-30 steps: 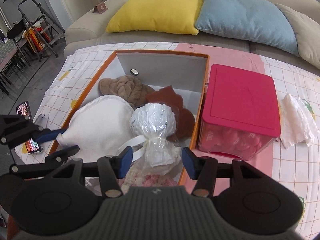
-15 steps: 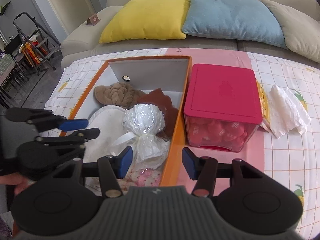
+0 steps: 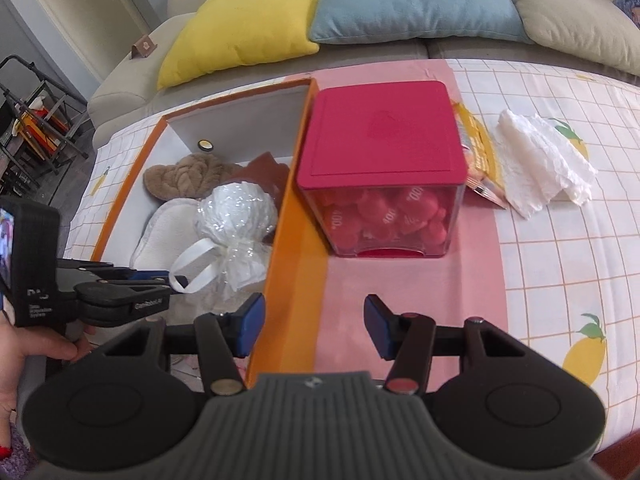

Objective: Organize soft objects
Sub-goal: 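Move both tools to the yellow snack packet and white tissue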

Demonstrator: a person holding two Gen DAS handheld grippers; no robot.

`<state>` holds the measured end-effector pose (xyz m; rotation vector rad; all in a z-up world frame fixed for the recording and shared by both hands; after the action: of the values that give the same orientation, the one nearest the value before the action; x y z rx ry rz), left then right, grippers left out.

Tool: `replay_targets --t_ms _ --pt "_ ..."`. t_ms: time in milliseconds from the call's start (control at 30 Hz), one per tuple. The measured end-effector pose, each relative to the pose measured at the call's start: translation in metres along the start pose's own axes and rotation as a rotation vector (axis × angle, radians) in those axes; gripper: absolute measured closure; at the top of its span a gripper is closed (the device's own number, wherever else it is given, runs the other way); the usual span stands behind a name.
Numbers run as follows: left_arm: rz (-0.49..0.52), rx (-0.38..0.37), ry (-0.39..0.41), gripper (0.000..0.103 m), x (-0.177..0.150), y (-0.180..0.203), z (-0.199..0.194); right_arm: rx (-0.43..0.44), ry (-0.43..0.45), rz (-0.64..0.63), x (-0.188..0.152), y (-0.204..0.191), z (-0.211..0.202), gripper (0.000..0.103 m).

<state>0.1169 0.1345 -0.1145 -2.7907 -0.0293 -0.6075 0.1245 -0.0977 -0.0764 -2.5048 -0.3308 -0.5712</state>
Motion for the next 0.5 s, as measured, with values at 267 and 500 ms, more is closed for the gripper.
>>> replay_targets --t_ms 267,500 --pt "-0.026 -0.047 0.255 0.073 -0.005 0.01 -0.085 -0.008 0.073 -0.016 -0.003 0.017 -0.027 0.046" --pt "-0.018 -0.199 0.383 0.073 0.005 0.057 -0.134 -0.04 0.159 -0.046 -0.009 0.032 -0.06 0.043"
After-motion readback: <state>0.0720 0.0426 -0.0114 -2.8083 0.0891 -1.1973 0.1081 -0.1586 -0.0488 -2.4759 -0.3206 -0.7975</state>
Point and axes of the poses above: each gripper's, at about its wrist camera, not at the fingertips, and z roughly the way its jaws point, y to its right, x to its top, the point moved 1 cm from there along z, roughly the way its jaws point, and after that the axes turned 13 degrees about x, right-handed, at the moved point
